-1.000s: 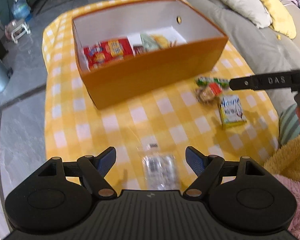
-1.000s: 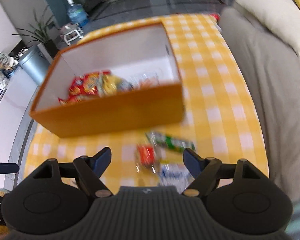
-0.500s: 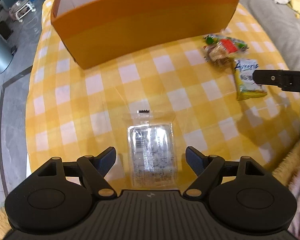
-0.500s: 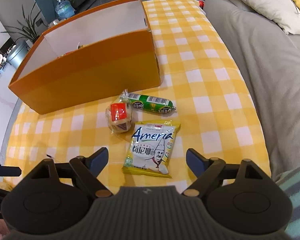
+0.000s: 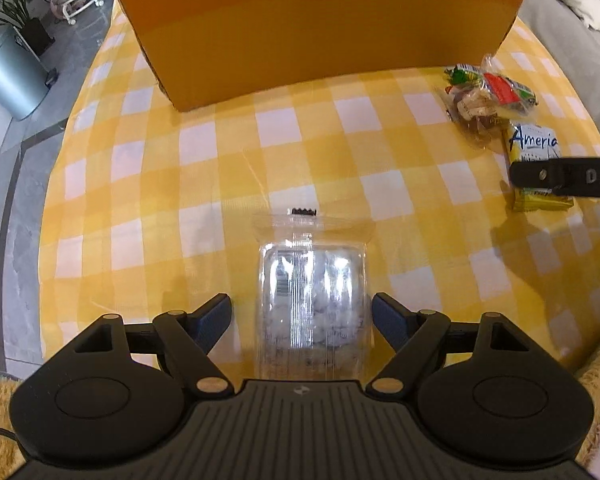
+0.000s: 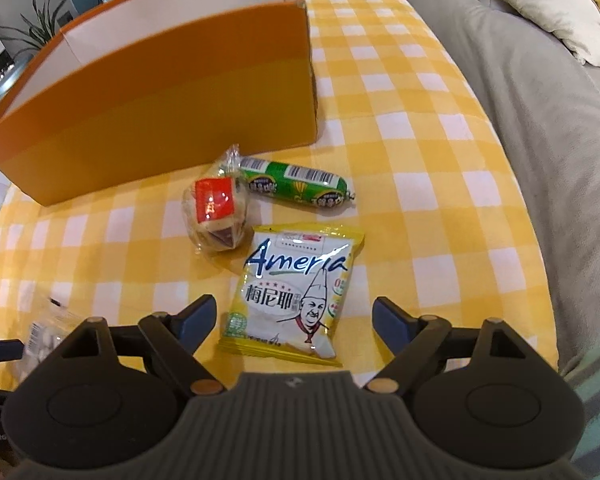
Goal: Organize snacks
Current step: 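Move the left tool to the clear packet of white balls and grasp it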
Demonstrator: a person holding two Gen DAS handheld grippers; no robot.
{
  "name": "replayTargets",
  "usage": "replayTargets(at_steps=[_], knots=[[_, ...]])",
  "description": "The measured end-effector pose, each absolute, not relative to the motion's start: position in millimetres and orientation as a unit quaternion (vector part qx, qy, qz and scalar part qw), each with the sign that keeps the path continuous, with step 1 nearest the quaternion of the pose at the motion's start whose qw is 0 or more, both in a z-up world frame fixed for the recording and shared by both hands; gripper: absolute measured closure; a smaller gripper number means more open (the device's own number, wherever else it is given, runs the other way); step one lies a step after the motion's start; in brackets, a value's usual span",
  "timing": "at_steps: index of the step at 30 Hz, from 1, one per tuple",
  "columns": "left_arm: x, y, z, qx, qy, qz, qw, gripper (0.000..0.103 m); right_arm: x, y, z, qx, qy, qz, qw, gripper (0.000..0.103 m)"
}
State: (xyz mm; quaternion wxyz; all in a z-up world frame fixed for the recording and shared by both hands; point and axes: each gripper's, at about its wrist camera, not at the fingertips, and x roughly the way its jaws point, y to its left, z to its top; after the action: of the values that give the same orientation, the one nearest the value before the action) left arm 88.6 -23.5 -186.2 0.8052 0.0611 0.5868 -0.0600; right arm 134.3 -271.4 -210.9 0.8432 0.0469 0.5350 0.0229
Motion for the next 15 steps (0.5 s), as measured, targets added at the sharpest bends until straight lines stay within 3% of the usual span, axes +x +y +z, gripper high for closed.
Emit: replayTargets(at_steps=[11,15], knots=[[87.7,-19.2,-188.9,0.041,0.57,-0.058,0.819,0.008,135.6,-253.2,-217.5,-0.014,0.527,0.018,0.85,0.016],[86.3,-19.3,-187.9,0.037,0.567,-0.062,0.821,0.013,134.6,-253.2,-217.7,-0.013,0.524,0.017,0.852,0.016]])
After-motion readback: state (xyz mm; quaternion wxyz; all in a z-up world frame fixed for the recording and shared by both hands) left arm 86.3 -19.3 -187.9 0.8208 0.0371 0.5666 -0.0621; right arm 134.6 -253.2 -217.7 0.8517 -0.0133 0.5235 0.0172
